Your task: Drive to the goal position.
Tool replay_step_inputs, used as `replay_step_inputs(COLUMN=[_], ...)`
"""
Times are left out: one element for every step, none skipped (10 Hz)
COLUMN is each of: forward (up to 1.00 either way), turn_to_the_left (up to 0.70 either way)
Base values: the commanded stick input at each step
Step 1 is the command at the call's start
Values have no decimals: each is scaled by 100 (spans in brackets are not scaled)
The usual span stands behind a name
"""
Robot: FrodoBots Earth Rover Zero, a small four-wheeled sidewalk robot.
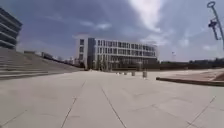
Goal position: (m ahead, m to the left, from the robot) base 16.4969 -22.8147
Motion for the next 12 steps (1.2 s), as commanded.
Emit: replay_step_inputs(forward=[70,70,70,70,70,70,70,70,70,70,70,70], turn_to_the_left=[0,0,0,0,0,0,0,0,0,0,0,0])
